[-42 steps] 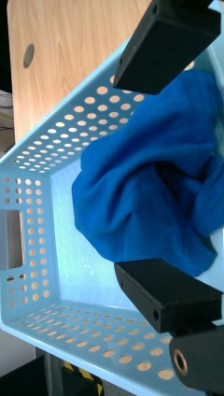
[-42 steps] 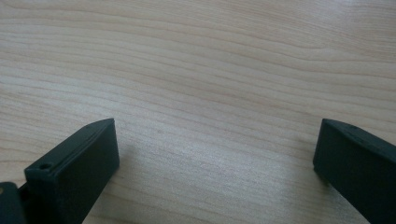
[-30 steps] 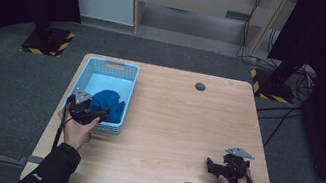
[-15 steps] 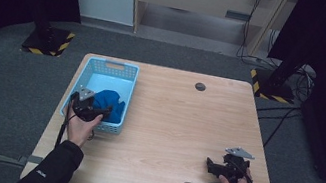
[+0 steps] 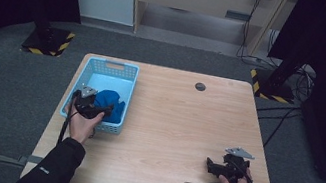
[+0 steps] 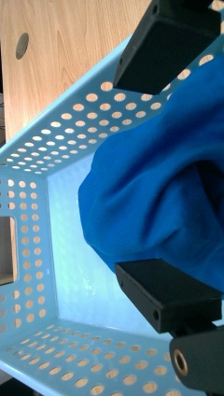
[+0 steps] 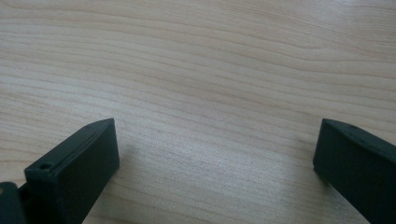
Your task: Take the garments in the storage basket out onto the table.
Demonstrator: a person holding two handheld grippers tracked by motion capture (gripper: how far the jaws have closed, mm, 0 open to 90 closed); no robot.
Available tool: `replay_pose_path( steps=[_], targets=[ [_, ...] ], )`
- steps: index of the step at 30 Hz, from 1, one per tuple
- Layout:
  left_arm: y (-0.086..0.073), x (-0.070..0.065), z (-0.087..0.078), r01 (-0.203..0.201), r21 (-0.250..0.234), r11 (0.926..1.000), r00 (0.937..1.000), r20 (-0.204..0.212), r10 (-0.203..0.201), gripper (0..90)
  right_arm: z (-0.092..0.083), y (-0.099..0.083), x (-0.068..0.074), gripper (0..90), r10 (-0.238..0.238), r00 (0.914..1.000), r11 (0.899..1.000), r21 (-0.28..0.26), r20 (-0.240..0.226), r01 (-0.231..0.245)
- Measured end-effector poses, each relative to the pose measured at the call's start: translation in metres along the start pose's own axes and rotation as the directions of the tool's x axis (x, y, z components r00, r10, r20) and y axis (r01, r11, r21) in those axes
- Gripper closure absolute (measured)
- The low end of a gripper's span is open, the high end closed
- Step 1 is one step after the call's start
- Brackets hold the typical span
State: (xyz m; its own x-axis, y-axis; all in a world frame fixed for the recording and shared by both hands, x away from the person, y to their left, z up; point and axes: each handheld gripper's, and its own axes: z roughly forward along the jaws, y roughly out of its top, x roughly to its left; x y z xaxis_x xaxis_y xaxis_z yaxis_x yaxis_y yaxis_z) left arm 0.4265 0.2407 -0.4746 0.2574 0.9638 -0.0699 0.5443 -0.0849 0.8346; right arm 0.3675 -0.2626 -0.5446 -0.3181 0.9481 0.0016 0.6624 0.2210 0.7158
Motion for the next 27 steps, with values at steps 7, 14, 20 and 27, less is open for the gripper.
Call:
replay_pose_path(
  steps=[7, 14, 20, 27],
  targets=[
    [0.001, 0.000, 0.004, 0.001, 0.017, 0.9998, 1.0000, 0.003, -0.001, 9.8, 0.000, 0.000, 0.000, 0.4, 0.000, 1.0000, 1.000, 0.000, 0.000, 0.000],
    [0.001, 0.000, 0.012, 0.000, 0.053, 0.9986, 1.0000, 0.002, 0.000, 10.0, 0.000, 0.000, 0.000, 0.4, 0.000, 1.0000, 1.000, 0.000, 0.000, 0.000],
    [0.001, -0.001, 0.016, -0.003, 0.068, 0.9977, 1.0000, 0.004, 0.003, 10.0, 0.000, 0.000, 0.000, 0.4, 0.000, 1.0000, 1.000, 0.000, 0.000, 0.000],
    [0.000, 0.000, 0.022, 0.001, 0.095, 0.9954, 1.0000, 0.004, -0.001, 11.0, 0.000, 0.000, 0.000, 0.4, 0.000, 1.0000, 1.000, 0.000, 0.000, 0.000]
  ],
)
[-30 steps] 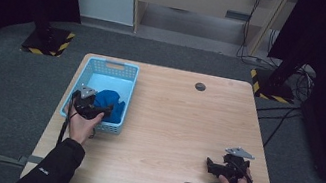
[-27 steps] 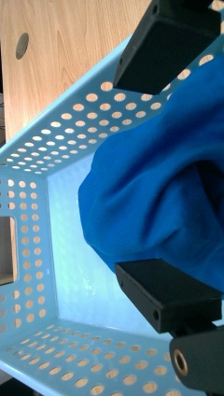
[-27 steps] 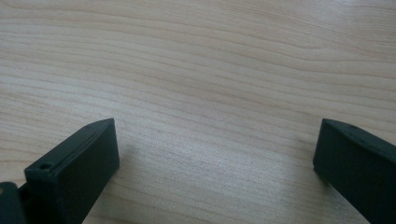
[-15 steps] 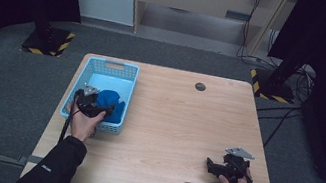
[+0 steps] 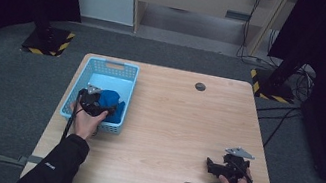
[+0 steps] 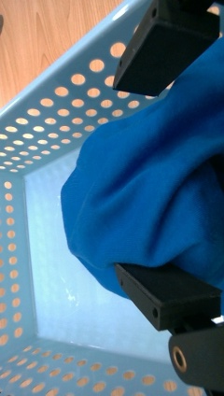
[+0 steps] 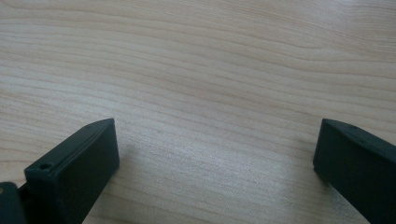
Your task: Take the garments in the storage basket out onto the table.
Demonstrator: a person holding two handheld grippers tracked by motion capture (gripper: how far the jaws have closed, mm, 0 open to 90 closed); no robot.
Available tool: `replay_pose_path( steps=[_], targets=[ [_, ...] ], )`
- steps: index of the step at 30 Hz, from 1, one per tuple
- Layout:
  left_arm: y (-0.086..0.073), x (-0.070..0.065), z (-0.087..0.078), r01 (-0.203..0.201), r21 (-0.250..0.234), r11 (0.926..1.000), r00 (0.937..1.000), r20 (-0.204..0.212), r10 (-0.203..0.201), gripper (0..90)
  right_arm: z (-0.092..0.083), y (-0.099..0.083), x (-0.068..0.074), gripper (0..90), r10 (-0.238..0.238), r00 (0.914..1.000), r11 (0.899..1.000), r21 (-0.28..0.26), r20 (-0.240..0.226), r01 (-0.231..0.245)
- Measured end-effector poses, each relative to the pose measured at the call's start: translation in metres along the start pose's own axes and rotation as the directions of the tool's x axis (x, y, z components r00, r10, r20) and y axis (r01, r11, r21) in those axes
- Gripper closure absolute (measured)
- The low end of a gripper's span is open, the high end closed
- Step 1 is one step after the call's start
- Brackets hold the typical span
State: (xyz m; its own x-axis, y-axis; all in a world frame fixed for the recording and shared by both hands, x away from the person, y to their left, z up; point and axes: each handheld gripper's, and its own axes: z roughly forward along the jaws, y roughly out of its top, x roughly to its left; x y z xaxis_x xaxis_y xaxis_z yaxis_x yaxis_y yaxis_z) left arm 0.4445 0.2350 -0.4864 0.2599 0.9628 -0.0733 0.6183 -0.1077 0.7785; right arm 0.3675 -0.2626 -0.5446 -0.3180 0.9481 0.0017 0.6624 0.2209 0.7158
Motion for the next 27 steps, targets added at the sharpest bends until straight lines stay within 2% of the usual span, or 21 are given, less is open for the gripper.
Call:
replay_pose_path(
  steps=[11, 20, 24, 27],
  targets=[
    [-0.0003, 0.0008, 0.0047, 0.009, 0.041, 0.9991, 0.9999, 0.011, -0.010, 17.5, 0.0000, 0.0000, 0.0000, 0.4, 0.000, 1.0000, 1.000, 0.000, 0.000, 0.000],
    [0.0001, 0.0009, 0.0071, 0.007, 0.092, 0.9958, 0.9999, 0.009, -0.008, 37.4, 0.0000, 0.0000, 0.0000, 0.4, 0.000, 1.0000, 1.000, 0.000, 0.000, 0.000],
    [0.0009, 0.0009, 0.0081, 0.006, 0.110, 0.9939, 0.9999, 0.013, -0.008, 42.3, 0.0000, 0.0000, 0.0000, 0.4, 0.000, 1.0000, 1.000, 0.000, 0.000, 0.000],
    [0.0012, 0.0002, 0.0084, -0.009, 0.118, 0.9929, 0.9999, 0.011, 0.008, 49.5, 0.0000, 0.0000, 0.0000, 0.4, 0.000, 1.0000, 1.000, 0.000, 0.000, 0.000]
  ],
)
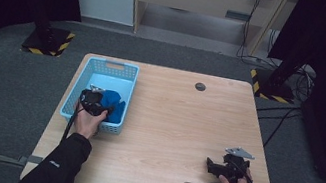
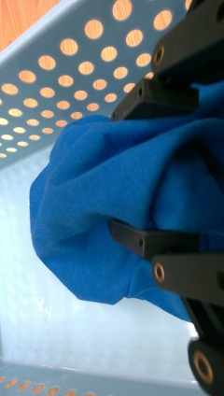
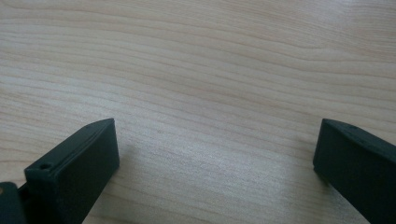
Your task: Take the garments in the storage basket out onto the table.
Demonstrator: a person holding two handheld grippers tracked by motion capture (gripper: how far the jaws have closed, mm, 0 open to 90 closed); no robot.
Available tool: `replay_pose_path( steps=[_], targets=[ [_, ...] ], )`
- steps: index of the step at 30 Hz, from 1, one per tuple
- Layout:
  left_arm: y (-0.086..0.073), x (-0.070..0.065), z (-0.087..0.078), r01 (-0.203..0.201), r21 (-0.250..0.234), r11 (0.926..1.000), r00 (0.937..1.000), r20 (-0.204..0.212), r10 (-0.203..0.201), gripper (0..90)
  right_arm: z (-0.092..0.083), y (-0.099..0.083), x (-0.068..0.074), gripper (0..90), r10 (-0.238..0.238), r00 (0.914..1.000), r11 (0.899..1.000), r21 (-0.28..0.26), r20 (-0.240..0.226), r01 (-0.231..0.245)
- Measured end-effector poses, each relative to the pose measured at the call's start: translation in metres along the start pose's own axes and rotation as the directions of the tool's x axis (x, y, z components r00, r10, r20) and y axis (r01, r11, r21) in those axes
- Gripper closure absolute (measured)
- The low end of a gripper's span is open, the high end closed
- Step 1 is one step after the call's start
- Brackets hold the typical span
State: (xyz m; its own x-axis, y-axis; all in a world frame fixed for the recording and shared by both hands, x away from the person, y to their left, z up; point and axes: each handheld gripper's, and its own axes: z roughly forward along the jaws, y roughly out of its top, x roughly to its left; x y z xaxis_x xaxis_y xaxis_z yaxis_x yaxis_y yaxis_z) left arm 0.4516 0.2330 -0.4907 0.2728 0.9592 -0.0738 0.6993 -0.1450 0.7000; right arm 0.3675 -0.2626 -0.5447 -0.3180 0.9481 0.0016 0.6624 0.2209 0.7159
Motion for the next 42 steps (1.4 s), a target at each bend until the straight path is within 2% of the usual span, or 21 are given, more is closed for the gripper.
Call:
replay_pose_path(
  steps=[4, 5, 7, 12, 17, 25, 30, 35, 42],
  targets=[
    [0.000, 0.000, 0.000, 0.003, -0.001, 1.0000, 1.0000, 0.001, -0.003, 59.2, 0.000, 0.000, 0.000, 0.4, 0.000, 1.0000, 1.000, 0.000, 0.000, 0.000],
    [0.000, 0.000, 0.000, 0.006, -0.004, 1.0000, 1.0000, 0.001, -0.006, 59.2, 0.000, 0.000, 0.000, 0.4, 0.000, 1.0000, 1.000, 0.000, 0.000, 0.000],
    [0.000, 0.000, -0.001, 0.006, -0.010, 0.9999, 1.0000, -0.004, -0.006, 66.3, 0.000, 0.000, 0.000, 0.4, 0.000, 1.0000, 1.000, 0.000, 0.000, 0.000],
    [0.000, -0.002, -0.002, -0.015, -0.021, 0.9997, 0.9994, -0.032, 0.014, 73.0, 0.000, 0.000, 0.000, 0.4, 0.000, 1.0000, 1.000, 0.000, 0.000, 0.000],
    [0.000, -0.002, -0.003, -0.012, -0.020, 0.9997, 0.9997, -0.023, 0.011, 74.1, 0.000, 0.000, 0.000, 0.4, 0.000, 1.0000, 1.000, 0.000, 0.000, 0.000],
    [0.000, 0.000, -0.008, 0.024, -0.034, 0.9991, 0.9997, 0.003, -0.024, 74.2, 0.000, 0.000, 0.000, 0.4, 0.000, 1.0000, 1.000, 0.000, 0.000, 0.000],
    [0.006, -0.003, -0.019, 0.040, -0.074, 0.9964, 0.9989, 0.027, -0.039, 74.2, 0.000, 0.000, 0.000, 0.4, 0.000, 1.0000, 1.000, 0.000, 0.000, 0.000],
    [0.009, -0.004, -0.026, 0.046, -0.095, 0.9944, 0.9985, 0.035, -0.043, 74.2, 0.000, 0.000, 0.000, 0.4, 0.000, 1.0000, 1.000, 0.000, 0.000, 0.000],
    [0.015, -0.004, -0.041, 0.059, -0.140, 0.9885, 0.9981, 0.029, -0.055, 74.2, 0.000, 0.000, 0.000, 0.4, 0.000, 1.0000, 1.000, 0.000, 0.000, 0.000]
  ],
)
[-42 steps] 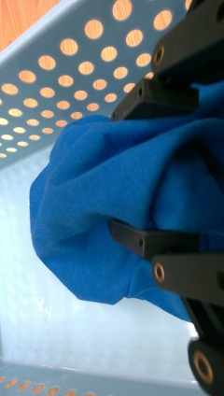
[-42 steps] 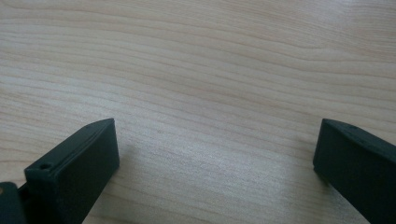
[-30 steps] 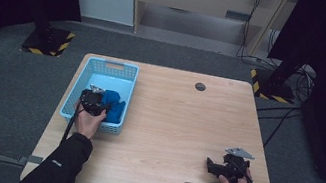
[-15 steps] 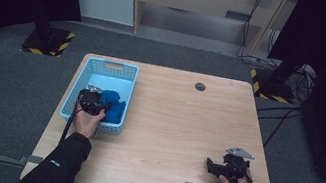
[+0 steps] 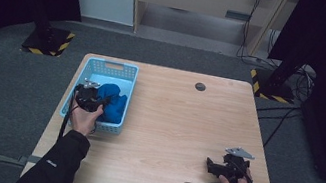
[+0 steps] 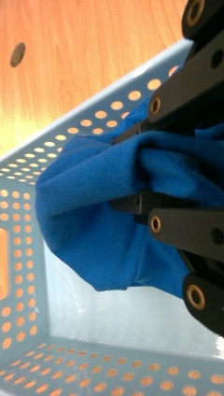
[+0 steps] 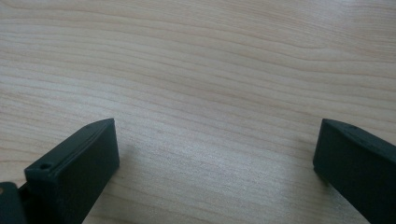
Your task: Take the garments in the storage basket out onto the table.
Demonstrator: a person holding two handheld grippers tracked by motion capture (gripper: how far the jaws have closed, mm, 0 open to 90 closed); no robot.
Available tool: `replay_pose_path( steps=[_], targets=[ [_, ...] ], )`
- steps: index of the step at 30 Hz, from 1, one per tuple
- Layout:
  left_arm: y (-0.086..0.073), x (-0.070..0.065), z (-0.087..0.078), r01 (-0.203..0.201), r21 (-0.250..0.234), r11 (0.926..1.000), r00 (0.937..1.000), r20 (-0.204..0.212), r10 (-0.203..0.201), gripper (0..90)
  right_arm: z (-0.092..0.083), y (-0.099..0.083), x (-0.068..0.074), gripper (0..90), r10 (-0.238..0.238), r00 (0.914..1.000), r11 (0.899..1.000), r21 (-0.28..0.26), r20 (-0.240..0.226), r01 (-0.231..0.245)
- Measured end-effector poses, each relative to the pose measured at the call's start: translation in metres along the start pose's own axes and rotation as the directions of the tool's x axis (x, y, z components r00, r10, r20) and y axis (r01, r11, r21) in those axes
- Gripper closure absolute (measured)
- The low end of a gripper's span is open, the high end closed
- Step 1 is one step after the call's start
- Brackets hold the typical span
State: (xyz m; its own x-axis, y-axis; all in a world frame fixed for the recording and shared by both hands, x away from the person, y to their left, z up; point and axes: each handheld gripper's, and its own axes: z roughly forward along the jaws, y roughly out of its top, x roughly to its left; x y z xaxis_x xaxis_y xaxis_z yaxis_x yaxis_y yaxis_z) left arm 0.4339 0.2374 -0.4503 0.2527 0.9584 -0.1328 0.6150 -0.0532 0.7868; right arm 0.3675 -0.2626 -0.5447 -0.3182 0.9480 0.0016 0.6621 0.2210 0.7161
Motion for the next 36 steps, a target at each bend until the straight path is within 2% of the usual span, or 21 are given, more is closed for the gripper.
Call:
replay_pose_path(
  steps=[14, 36],
  targets=[
    [0.013, 0.005, -0.027, 0.050, -0.082, 0.9954, 0.9985, 0.027, -0.047, 74.0, 0.000, 0.000, 0.000, 0.4, 0.000, 1.0000, 1.000, 0.000, 0.000, 0.000],
    [0.027, -0.015, -0.053, 0.024, -0.157, 0.9874, 0.9951, 0.098, -0.009, 73.8, 0.000, 0.000, 0.000, 0.4, 0.000, 1.0000, 1.000, 0.000, 0.000, 0.000]
  ],
)
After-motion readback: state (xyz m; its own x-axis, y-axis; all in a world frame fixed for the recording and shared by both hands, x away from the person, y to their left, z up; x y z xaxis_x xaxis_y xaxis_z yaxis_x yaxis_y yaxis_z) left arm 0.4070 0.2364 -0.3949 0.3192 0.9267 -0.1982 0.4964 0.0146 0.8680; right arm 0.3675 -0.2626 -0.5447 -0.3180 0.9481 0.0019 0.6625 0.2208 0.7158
